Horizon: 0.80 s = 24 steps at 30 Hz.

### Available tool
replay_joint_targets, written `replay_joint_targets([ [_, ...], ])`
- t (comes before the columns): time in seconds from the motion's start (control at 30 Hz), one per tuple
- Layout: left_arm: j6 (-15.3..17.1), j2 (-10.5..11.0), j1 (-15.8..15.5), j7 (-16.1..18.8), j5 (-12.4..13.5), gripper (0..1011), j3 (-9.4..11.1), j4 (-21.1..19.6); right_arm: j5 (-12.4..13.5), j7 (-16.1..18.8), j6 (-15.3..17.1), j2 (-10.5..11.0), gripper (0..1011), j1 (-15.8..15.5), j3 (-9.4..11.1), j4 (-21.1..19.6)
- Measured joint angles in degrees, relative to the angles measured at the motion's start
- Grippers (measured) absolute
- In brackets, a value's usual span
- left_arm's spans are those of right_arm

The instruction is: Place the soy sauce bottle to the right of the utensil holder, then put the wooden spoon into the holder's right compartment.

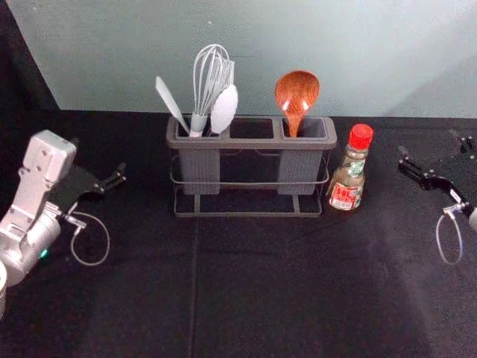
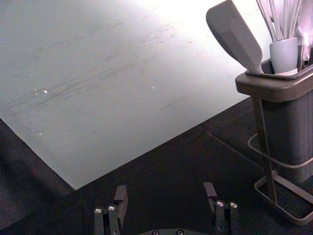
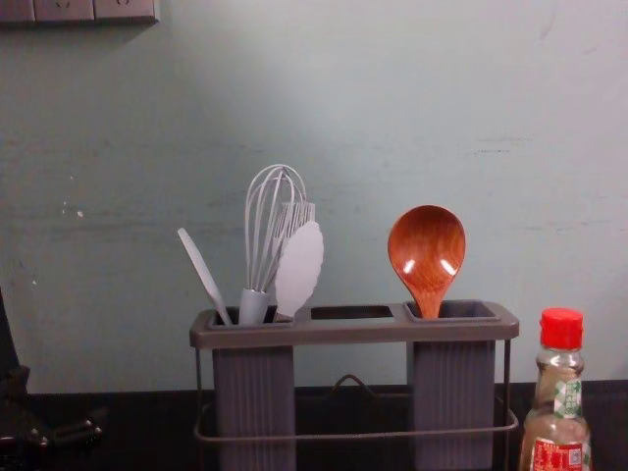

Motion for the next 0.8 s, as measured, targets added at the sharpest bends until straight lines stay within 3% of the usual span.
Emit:
replay_joint_targets([
  [0.8, 0.0, 0.0, 0.0, 0.0, 0.0, 1011, 0.0, 0.0, 0.0, 0.0, 0.0, 0.01, 1004, 0.0, 0.0, 0.0],
])
